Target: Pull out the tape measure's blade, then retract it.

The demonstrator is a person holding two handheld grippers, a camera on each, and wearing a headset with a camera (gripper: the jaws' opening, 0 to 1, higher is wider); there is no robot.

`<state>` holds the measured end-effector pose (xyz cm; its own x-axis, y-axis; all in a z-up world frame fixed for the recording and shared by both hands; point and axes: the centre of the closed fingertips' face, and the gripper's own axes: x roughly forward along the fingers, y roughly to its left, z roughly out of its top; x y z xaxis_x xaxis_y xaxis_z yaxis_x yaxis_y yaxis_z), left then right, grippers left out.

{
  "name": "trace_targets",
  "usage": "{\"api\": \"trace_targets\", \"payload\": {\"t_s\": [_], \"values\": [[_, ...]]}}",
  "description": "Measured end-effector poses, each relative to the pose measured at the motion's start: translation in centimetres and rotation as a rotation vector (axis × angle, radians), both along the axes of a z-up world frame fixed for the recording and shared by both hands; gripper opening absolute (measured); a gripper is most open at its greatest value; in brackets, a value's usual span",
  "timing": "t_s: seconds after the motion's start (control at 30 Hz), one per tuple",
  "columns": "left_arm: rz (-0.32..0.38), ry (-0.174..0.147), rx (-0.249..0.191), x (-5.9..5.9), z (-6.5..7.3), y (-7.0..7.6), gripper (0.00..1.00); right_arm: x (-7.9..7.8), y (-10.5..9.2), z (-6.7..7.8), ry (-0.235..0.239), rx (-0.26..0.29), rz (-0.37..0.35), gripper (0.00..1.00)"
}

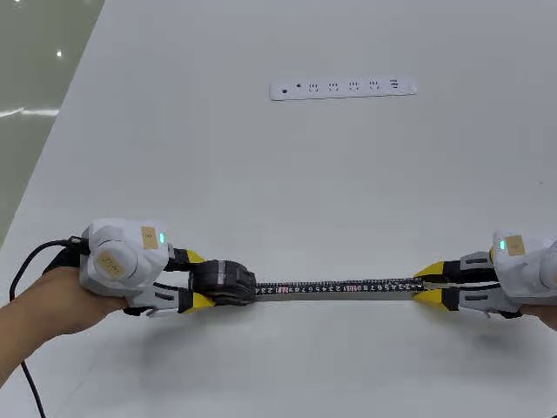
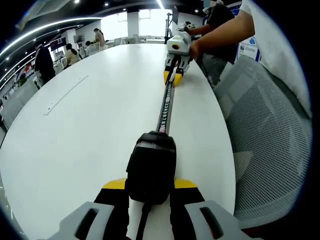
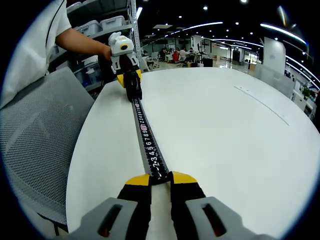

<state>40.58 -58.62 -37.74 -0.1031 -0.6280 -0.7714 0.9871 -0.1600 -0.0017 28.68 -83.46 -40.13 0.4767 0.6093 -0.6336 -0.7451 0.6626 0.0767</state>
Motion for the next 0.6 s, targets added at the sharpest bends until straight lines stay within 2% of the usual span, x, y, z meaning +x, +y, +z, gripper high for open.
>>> {"api": "trace_targets", "payload": {"t_s": [0.3,0.6], "values": [[0.006,-0.007,0.001,-0.04,-0.02,-0.02,0.29,-0.04,0.03,-0.03,0.001,-0.011,0.022,0.13],[0.012,-0.011,0.002,0.01,-0.03,-0.03,0.29,0.07,-0.21,0.04,0.005,-0.017,0.005,0.13]]}}
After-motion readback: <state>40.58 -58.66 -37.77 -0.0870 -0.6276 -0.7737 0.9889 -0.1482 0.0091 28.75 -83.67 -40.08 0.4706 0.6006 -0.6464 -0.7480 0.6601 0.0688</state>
